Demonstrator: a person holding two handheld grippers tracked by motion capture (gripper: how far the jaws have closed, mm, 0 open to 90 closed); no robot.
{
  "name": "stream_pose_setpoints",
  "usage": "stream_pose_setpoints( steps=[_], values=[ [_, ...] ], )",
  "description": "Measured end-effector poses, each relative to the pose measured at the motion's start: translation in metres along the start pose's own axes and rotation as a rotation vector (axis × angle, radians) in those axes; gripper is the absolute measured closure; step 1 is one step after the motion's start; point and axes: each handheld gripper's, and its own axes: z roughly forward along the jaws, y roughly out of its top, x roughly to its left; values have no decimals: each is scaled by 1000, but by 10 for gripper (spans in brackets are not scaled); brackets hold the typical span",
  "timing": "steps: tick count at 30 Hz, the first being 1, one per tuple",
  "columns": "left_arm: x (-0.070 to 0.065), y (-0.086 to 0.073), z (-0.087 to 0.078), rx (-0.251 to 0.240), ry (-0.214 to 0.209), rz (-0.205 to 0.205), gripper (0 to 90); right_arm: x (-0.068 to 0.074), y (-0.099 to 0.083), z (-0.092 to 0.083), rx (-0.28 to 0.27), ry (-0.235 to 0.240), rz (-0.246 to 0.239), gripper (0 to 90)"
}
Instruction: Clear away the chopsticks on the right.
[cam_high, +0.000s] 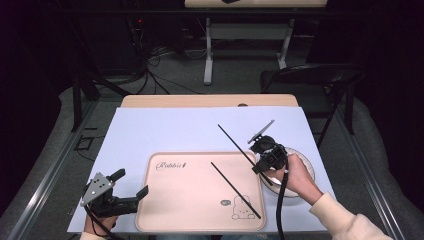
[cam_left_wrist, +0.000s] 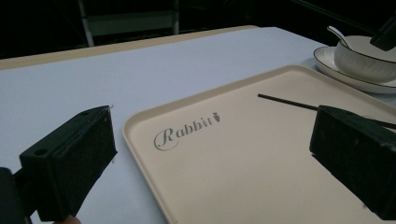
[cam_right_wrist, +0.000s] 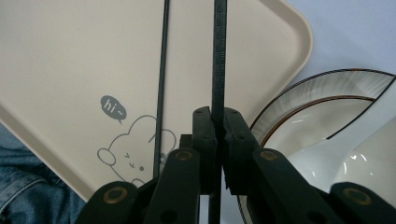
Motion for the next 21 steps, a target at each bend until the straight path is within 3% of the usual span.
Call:
stream_pose_setpoints(
  steps=[2, 10, 11, 19, 20, 21],
  values=[
    [0, 0, 0, -2, 0, 0, 1, 3, -2, 4, 3, 9, 29, 848],
    [0, 0, 0, -1, 1, -1, 0, 11, -7, 19, 14, 24, 50, 847],
    [0, 0, 0, -2, 1, 0, 0, 13, -8, 21, 19, 2, 40, 847],
    [0, 0, 0, -1, 0, 0, 1, 18, -17, 44, 39, 8, 51, 847],
    [0, 0, 0, 0, 0, 0, 1, 17, -18, 47, 36, 0, 23, 847],
    [0, 0, 0, 0, -2, 0, 0, 18, -19, 49, 39, 1, 27, 847]
  ],
)
